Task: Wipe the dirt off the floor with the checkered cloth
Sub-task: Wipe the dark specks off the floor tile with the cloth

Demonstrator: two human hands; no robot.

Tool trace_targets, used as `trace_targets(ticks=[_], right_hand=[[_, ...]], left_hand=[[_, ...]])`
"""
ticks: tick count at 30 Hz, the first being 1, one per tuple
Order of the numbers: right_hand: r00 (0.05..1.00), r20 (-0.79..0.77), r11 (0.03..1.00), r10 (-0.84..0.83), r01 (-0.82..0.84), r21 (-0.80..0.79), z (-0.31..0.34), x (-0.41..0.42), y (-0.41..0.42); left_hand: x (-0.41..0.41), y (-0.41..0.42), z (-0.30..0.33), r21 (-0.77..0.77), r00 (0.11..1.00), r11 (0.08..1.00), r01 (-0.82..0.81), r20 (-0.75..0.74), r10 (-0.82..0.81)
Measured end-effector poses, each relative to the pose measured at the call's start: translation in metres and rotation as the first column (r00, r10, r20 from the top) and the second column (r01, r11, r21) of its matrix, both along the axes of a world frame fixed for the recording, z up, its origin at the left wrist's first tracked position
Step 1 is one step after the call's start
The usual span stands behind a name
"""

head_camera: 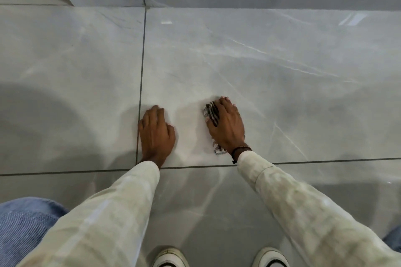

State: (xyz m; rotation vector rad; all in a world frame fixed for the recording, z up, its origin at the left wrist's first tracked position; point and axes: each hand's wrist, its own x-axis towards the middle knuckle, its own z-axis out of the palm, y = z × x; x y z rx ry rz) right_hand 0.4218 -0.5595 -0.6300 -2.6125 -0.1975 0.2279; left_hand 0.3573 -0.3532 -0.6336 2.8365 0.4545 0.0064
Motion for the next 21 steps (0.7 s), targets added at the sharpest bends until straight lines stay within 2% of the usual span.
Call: trace_targets(ticks=[3,5,7,9,12,14,17,21], right_hand=[[0.997,0.041,0.998,-0.070,0.070,0.002,0.011,0.005,-0.006],[0.995,-0.033,0.994,-0.096,0.098,0.052,0.019,0.009,-0.010],[0.971,-0.152,0.965,-0.186,0.209,0.159,0.029,0.014,-0.018],[0.917,-0.248,0.893,-0.313,0.373,0.252,0.038,0.022,-0.031],[0.783,-0.413,0.716,-0.466,0.608,0.344,0.044,0.033,-0.062],[0.702,-0.503,0.653,-0.504,0.691,0.311,0.044,0.038,-0.082],[0.640,-0.570,0.627,-0.515,0.735,0.258,0.038,0.043,-0.109],[0.592,-0.630,0.624,-0.503,0.753,0.210,0.030,0.047,-0.134]], left_hand=[[0.019,-0.020,0.013,-0.115,1.000,0.993,0.008,-0.020,-0.010],[0.032,-0.035,0.019,-0.235,0.998,0.972,-0.017,-0.064,0.002],[0.041,-0.050,0.024,-0.339,0.995,0.940,-0.046,-0.094,0.015],[0.046,-0.065,0.029,-0.398,0.991,0.913,-0.087,-0.130,0.038],[0.050,-0.094,0.035,-0.387,0.980,0.914,-0.118,-0.196,0.044],[0.052,-0.116,0.038,-0.361,0.967,0.922,-0.139,-0.252,0.047],[0.055,-0.145,0.040,-0.362,0.962,0.920,-0.147,-0.270,0.047],[0.059,-0.157,0.045,-0.485,0.971,0.862,-0.149,-0.238,0.034]])
